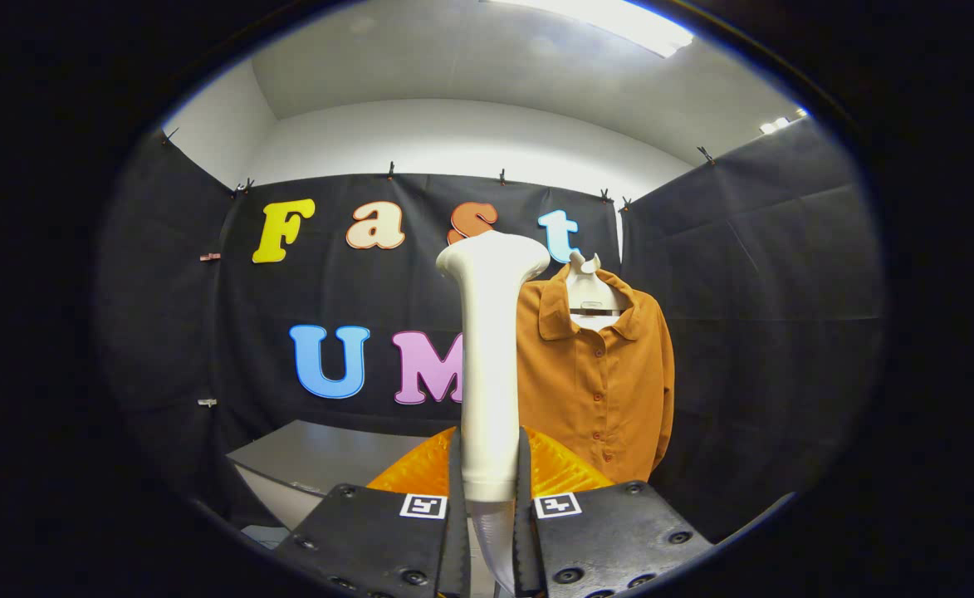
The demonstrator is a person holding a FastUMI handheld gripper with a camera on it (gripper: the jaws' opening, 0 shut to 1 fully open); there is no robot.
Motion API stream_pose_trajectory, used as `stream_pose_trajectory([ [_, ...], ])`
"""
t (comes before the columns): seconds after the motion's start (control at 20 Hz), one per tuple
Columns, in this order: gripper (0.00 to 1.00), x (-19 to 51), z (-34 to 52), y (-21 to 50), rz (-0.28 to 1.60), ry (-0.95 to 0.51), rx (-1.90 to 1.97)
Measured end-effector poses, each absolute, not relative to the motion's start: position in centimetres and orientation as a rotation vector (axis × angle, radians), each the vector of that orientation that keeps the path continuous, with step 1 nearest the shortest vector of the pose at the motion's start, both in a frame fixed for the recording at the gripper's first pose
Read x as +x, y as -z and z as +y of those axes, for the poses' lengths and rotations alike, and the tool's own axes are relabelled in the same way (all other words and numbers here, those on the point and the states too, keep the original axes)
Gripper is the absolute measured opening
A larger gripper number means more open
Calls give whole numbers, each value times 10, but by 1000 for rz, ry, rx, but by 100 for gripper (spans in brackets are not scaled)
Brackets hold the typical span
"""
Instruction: Iron the clothes twice with a garment steamer, once on the left side and once on the right side.
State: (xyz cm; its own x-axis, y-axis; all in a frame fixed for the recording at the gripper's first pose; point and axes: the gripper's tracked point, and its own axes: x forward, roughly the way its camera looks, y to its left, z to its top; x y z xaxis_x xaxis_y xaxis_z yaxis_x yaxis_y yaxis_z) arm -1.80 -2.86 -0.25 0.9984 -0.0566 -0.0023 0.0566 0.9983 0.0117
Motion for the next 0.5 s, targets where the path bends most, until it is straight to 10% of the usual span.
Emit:
stream_pose_trajectory([
  [0.5, 23, -13, -2, 5, -12, 29, 24],
])
